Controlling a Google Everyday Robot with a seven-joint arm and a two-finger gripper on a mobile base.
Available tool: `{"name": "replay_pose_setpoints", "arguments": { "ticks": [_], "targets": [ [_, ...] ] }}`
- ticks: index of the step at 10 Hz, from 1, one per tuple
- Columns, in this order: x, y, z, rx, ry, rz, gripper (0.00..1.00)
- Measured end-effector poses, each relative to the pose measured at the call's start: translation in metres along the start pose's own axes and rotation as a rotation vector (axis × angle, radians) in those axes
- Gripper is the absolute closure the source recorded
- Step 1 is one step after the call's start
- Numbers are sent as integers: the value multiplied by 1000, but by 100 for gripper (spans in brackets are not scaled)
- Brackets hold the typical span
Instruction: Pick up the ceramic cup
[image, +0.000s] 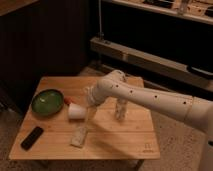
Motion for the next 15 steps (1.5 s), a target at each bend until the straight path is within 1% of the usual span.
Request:
{"name": "replay_pose_setpoints", "arguments": {
  "ticks": [2,6,10,15],
  "targets": [
    [1,-6,5,-7,2,3,0],
    [-2,-11,22,-21,5,-2,0],
    [2,-12,41,-38,10,2,0],
    [5,-12,60,-45,3,4,0]
  ]
}}
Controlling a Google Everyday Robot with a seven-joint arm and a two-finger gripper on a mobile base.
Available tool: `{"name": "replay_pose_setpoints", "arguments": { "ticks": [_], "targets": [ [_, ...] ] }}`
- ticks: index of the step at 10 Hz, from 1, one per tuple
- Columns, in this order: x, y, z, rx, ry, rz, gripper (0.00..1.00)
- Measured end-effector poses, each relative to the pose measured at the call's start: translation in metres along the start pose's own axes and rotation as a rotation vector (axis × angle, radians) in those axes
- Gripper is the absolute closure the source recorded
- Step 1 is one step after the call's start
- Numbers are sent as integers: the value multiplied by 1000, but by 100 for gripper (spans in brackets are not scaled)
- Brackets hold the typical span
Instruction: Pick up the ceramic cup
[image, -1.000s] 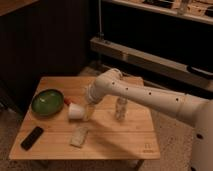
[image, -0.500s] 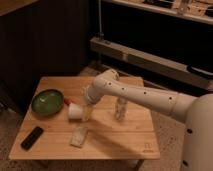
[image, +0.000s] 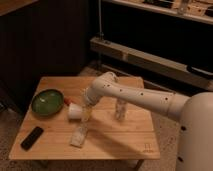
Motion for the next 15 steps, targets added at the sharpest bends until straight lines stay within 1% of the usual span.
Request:
{"name": "replay_pose_setpoints", "arguments": {
  "ticks": [2,8,12,15],
  "targets": [
    [2,0,9,-5,5,8,0],
    [11,1,26,-9,12,42,0],
    [13,2,42,-32,4,55,0],
    [17,2,53,-48,-20,71,0]
  ]
}}
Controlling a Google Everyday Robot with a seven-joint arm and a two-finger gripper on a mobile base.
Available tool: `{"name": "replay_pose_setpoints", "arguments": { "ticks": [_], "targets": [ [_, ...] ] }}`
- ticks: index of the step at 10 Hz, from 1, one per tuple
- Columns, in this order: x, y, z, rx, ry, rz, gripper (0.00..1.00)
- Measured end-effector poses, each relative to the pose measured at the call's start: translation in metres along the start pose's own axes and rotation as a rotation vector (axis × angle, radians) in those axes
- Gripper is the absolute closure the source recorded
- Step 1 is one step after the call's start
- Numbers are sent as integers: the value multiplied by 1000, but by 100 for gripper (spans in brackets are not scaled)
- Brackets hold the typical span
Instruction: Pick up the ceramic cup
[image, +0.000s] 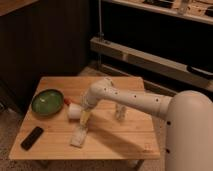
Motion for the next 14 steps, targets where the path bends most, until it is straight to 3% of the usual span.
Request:
{"name": "replay_pose_setpoints", "arguments": {
  "ticks": [5,14],
  "targets": [
    [-1,-1,12,-4,-36,5,0],
    [-15,-1,30,-10,12,-45,0]
  ]
}}
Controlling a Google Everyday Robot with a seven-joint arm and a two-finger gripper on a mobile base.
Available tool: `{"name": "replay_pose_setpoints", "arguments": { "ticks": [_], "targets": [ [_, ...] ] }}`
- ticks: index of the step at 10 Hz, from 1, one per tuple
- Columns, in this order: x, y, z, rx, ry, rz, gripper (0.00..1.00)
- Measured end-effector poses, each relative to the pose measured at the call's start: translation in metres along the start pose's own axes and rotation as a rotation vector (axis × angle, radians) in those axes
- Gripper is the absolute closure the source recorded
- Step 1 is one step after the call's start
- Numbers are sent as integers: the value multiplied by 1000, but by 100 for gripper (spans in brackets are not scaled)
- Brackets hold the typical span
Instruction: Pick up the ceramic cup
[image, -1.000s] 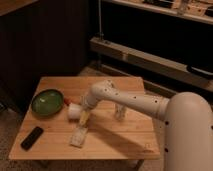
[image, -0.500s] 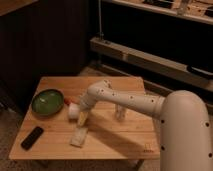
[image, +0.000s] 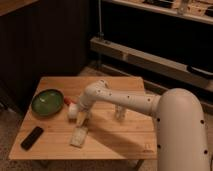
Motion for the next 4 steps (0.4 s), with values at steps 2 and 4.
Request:
{"name": "replay_pose_setpoints", "arguments": {
  "ticks": [2,4],
  "targets": [
    [-4,-1,0,2,0,0,0],
    [-8,-1,1,4,3,6,0]
  ]
}}
